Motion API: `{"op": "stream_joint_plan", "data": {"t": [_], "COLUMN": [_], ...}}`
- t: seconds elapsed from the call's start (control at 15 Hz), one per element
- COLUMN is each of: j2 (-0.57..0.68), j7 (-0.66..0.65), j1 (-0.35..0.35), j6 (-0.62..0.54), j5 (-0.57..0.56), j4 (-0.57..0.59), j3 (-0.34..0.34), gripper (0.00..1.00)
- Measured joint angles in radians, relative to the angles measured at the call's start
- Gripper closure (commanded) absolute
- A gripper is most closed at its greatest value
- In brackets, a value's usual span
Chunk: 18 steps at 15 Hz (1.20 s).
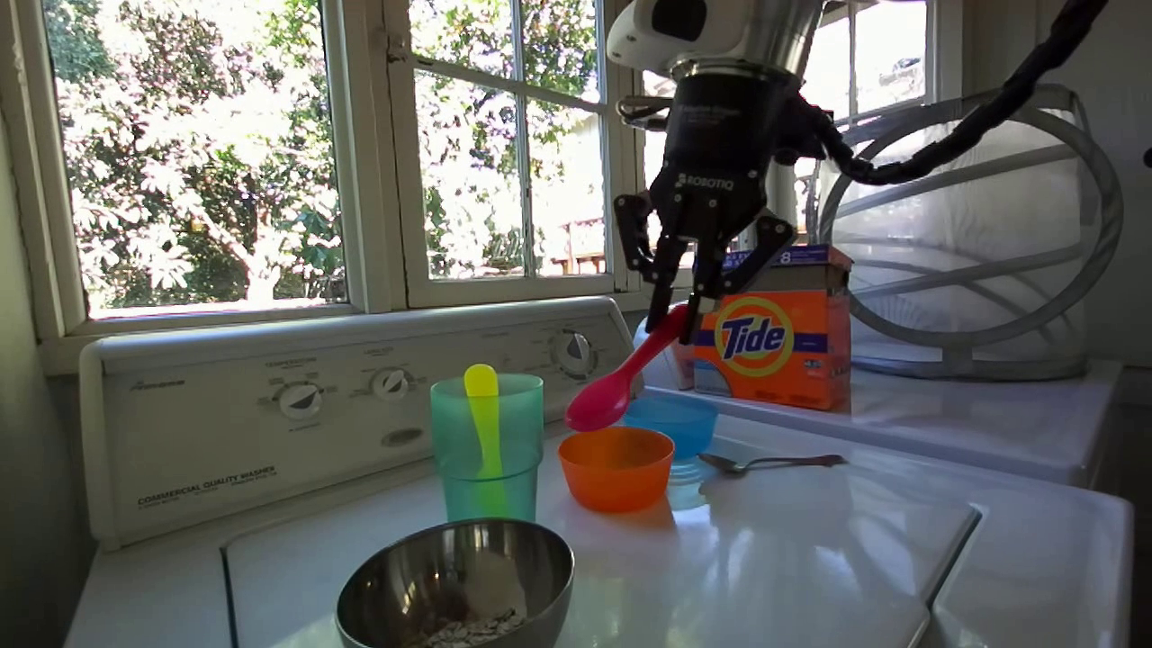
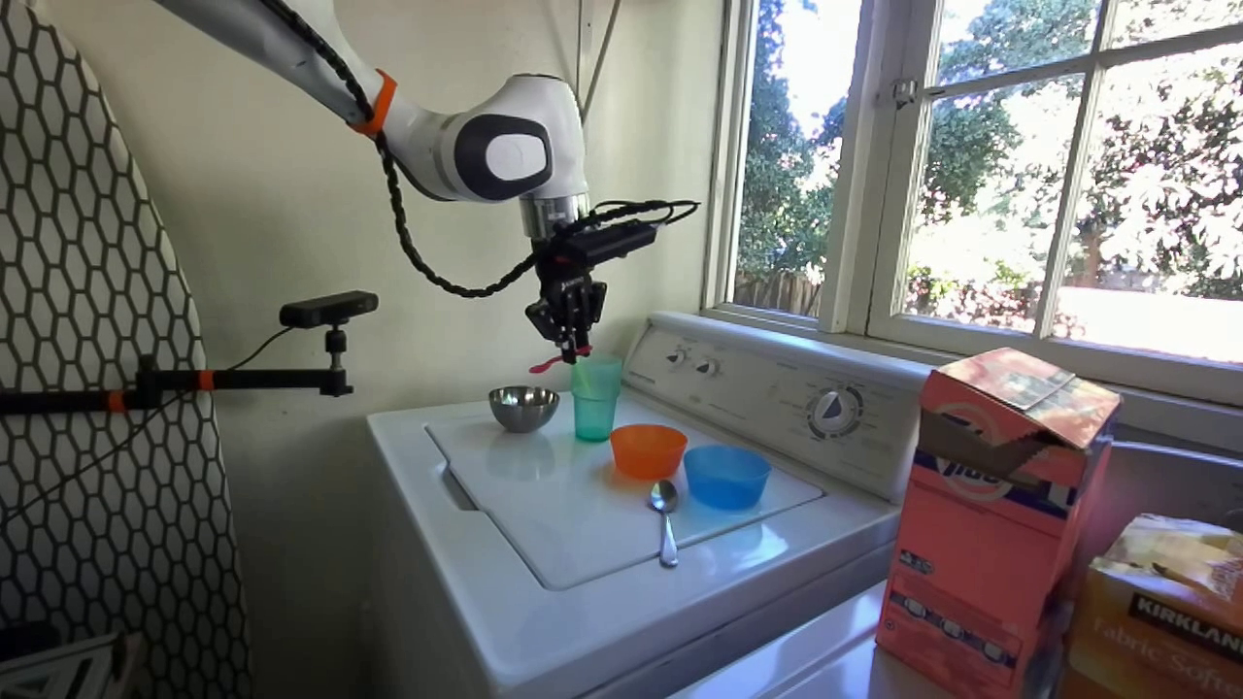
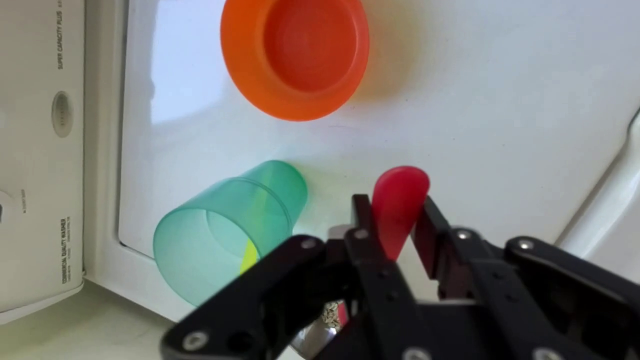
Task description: Put the yellow knife in the green cup and then use the pink spoon to transfer a spoonful of contents from the silver bowl to the orange bowl
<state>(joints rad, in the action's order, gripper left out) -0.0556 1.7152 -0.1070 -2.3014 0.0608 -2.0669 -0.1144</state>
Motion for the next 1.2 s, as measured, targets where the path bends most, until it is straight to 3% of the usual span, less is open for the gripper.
{"op": "stream_joint_plan", "data": {"t": [0.33,0.73,1.2], "j2": [0.029,0.034,0.072], "j7": [-0.135,-0.362,-0.509], "j1": [-0.038,-0.07,-0.071], "j6": [-0.068,-0.072,-0.075], "j5": [-0.068,-0.262,-0.461], "j4": [0.0,-0.001,0.001], "j3": [-0.045,-0.084,-0.084], "gripper": [0.94,0.94,0.94]}}
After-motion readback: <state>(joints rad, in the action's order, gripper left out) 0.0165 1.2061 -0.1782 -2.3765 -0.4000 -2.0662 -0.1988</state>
